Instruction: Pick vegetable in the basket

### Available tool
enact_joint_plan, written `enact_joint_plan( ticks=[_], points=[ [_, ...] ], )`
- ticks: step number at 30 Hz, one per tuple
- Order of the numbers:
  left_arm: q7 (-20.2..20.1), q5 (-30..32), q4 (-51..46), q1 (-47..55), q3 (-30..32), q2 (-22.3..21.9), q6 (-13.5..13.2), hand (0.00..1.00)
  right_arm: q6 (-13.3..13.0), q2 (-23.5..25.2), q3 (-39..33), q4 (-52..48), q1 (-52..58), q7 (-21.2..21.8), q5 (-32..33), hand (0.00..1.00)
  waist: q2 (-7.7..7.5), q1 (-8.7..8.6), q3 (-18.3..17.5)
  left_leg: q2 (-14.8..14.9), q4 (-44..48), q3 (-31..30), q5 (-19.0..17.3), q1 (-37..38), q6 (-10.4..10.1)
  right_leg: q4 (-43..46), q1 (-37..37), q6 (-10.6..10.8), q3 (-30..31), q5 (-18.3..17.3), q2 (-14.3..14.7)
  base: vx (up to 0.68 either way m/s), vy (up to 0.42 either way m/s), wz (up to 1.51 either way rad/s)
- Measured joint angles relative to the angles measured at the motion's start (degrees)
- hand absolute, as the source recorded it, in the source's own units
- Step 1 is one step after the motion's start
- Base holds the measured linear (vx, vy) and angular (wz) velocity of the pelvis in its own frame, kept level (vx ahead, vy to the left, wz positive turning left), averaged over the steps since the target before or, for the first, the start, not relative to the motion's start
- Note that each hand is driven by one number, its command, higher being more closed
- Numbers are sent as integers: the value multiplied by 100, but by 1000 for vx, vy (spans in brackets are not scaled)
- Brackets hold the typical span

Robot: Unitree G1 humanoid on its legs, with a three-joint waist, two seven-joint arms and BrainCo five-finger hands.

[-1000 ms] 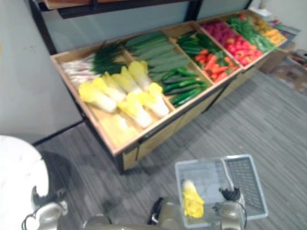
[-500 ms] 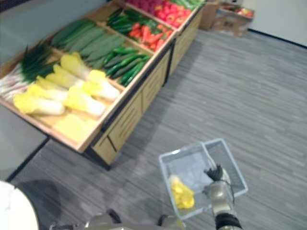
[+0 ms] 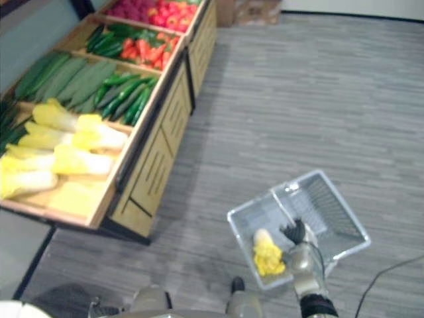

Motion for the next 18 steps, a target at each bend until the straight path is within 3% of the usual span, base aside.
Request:
enact_joint_plan(
  ticks=[2, 5, 9, 11, 13, 16, 18],
  points=[
    [-40, 9, 3, -108, -86, 65, -64, 0, -17, 7, -19, -37, 50, 1, 4, 100, 39, -14, -22, -226, -504, -75, -87, 159, -52, -210, -117, 116, 114, 224, -77, -16, 250, -20],
    [-124, 177, -5, -242, -261, 122, -83, 0, -43, 71, -17, -48, 51, 11, 50, 100, -41, -8, 41, -482, -769, -216, -88, 27, -53, -471, -289, 192, 176, 495, -253, -91, 205, -3],
    [-168, 198, 66, -145, -471, 122, -78, 0, -48, 72, -16, -47, 12, 16, 44, 100, -76, 11, 79, -522, -793, -287, -518, 42, -48, -563, -381, 281, 352, 570, -246, -85, 151, -19],
    [-233, 250, 73, -117, -515, 178, -77, 0, -56, 102, -43, -50, -42, 18, 42, 100, -137, 42, 112, -570, -764, -231, -788, 41, -56, -362, -588, 302, 541, 541, -254, -119, 201, -55],
    [-286, 408, 146, -110, -684, 344, -70, 0, -62, 129, -61, -65, -45, 18, 46, 100, -276, 35, 114, -701, -665, -115, -958, 67, 52, 372, -996, 157, 734, 286, -333, -78, 152, -52],
    [-358, 441, 201, -99, -858, 527, -54, 0, -68, 141, -69, -71, -146, 19, 71, 100, -397, 8, 158, -766, -793, 137, -978, 373, 95, 1622, -1532, 139, 401, 218, -438, -23, 52, -43],
    [-368, 470, 176, -196, -875, 609, -55, 0, -67, 104, -74, -65, -177, 31, 67, 100, -412, -9, 139, -733, -842, 208, -903, 455, 173, 1568, -1544, 122, 135, 205, -565, 73, 36, -15]
  ],
)
